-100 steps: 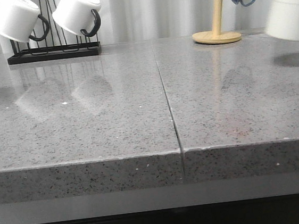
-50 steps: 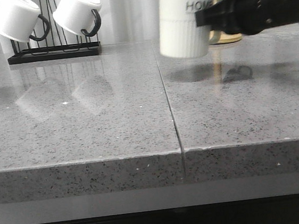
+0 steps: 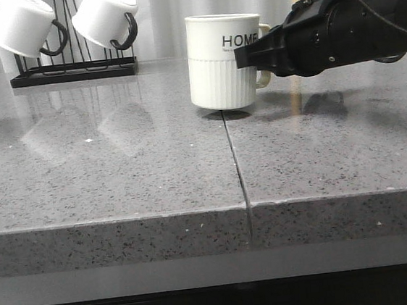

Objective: Place milk next to cup
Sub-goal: 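Carry the HOME mug with the right gripper toward the table center, then lower the mug onto the table, open the right gripper and withdraw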

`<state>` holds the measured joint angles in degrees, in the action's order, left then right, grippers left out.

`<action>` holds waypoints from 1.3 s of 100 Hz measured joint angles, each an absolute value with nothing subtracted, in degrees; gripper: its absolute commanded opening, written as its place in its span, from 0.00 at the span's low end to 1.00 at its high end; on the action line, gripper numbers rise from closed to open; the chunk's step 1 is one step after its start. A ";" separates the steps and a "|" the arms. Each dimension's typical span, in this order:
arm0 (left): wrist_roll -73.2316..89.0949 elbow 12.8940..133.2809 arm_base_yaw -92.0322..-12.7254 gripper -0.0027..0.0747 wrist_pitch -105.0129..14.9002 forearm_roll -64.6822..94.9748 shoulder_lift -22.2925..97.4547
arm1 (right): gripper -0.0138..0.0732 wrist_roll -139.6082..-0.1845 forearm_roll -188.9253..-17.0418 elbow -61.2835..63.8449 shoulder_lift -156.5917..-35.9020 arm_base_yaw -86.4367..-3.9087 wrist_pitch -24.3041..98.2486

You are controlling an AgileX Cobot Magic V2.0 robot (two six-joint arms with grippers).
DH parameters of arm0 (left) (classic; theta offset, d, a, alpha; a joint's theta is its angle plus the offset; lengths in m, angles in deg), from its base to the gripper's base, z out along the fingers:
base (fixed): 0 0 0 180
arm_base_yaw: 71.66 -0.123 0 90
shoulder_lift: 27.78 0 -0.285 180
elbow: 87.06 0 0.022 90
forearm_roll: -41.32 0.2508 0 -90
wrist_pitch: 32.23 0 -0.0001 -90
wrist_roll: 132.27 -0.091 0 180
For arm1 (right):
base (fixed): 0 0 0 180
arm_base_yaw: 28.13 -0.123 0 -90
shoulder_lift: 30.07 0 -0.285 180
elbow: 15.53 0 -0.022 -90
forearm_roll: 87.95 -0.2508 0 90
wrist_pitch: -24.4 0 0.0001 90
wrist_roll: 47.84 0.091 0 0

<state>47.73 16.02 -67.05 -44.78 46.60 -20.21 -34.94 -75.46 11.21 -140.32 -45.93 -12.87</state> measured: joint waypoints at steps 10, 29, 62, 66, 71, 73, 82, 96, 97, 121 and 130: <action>47.73 16.02 -67.05 0.01 -44.78 46.60 -20.21 | 0.08 -34.94 -74.83 11.21 -140.32 -45.93 -12.87; 47.73 16.02 -67.05 0.01 -44.78 46.60 -20.21 | 0.09 -34.94 -73.58 11.21 -140.32 -45.93 -12.27; 47.73 16.02 -67.05 0.01 -44.78 46.60 -20.21 | 0.35 -34.94 -73.18 11.19 -140.32 -45.93 -10.93; 47.73 16.02 -67.05 0.01 -44.78 46.60 -20.21 | 0.35 -34.94 -73.18 11.19 -140.32 -45.93 -10.93; 47.73 16.02 -67.05 0.01 -44.78 46.60 -20.21 | 0.35 -34.94 -73.18 11.19 -140.32 -45.93 -10.93; 47.73 16.02 -67.05 0.01 -44.78 46.60 -20.21 | 0.35 -34.94 -73.18 11.19 -140.32 -45.93 -10.93; 47.73 16.02 -67.05 0.01 -44.78 46.60 -20.21 | 0.35 -34.94 -73.18 11.19 -140.32 -45.93 -10.93; 47.73 16.02 -67.05 0.01 -44.78 46.60 -20.21 | 0.35 -34.94 -73.18 11.19 -140.22 -45.93 -10.74; 47.73 16.02 -67.05 0.01 -44.78 46.60 -20.21 | 0.35 -34.94 -73.18 11.19 -140.20 -45.93 -10.78; 47.73 16.02 -67.05 0.01 -44.78 46.60 -20.21 | 0.35 -34.94 -73.18 11.19 -136.48 -45.93 -3.24; 47.73 16.02 -67.05 0.01 -44.78 46.60 -20.21 | 0.35 -34.94 -73.18 11.73 -134.61 -45.93 0.53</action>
